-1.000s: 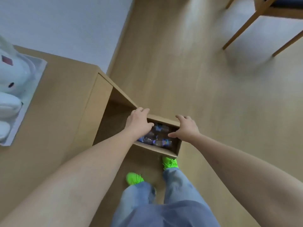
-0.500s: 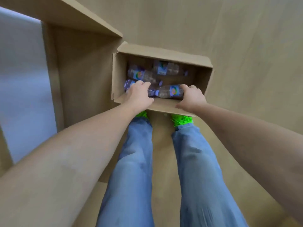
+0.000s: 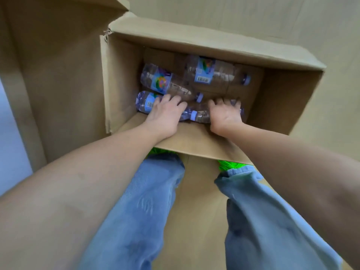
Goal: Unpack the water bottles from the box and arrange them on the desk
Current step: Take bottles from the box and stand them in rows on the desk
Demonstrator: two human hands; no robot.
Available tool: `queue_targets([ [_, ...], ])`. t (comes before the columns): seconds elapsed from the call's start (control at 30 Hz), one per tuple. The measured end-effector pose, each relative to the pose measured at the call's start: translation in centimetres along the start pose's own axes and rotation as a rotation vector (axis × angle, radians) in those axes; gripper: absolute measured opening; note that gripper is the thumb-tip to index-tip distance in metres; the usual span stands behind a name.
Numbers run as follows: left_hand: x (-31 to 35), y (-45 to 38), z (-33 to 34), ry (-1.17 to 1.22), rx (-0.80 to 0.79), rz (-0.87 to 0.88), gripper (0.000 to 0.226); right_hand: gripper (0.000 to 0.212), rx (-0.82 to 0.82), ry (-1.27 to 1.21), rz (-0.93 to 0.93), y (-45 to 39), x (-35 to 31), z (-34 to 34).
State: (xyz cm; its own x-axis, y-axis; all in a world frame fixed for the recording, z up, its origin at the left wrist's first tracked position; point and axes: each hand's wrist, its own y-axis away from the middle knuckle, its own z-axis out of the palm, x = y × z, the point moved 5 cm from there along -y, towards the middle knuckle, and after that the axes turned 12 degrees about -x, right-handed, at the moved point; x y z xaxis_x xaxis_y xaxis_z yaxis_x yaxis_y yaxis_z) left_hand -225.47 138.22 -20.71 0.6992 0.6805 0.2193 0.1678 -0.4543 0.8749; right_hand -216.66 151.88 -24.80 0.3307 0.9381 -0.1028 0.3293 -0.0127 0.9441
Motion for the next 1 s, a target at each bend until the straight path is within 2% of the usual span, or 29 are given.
queue_targets([
  [0.2, 1.6, -2.5, 0.5, -0.063, -0.051, -0.116, 0.043, 0.046, 0.036, 0.046, 0.035, -1.8, -0.9, 0.1],
  [0.27, 1.9, -2.6, 0.1, -0.064, -0.066, -0.147, 0.041, 0.05, 0.007, 0.036, 0.055, -1.6, -0.4, -0.5],
  [0.33, 2.3, -2.2, -0.6, -0.063, -0.074, -0.145, 0.05, 0.057, 0.003, -0.013, 0.085, -0.8, 0.4, -0.8],
  [0.47, 2.1, 0.9, -2.1, -0.073, -0.056, -0.04, 0.046, 0.066, 0.072, -0.104, 0.095, 2.8, 1.5, -0.7],
  [0.6, 0.9, 6.0, -4.9, -0.036, -0.001, 0.061, 0.045, 0.06, 0.161, -0.166, 0.026, 8.7, 1.9, -2.6],
  [0.83, 4.2, 17.3, -12.5, 0.255, 0.081, -0.081, 0.044, 0.049, 0.245, -0.533, -0.032, 22.6, 2.8, -8.8],
  [1.0, 8.2, 27.5, -20.6, 0.393, 0.164, -0.101, 0.038, 0.049, 0.353, -0.593, -0.088, 34.0, 2.5, -15.0],
])
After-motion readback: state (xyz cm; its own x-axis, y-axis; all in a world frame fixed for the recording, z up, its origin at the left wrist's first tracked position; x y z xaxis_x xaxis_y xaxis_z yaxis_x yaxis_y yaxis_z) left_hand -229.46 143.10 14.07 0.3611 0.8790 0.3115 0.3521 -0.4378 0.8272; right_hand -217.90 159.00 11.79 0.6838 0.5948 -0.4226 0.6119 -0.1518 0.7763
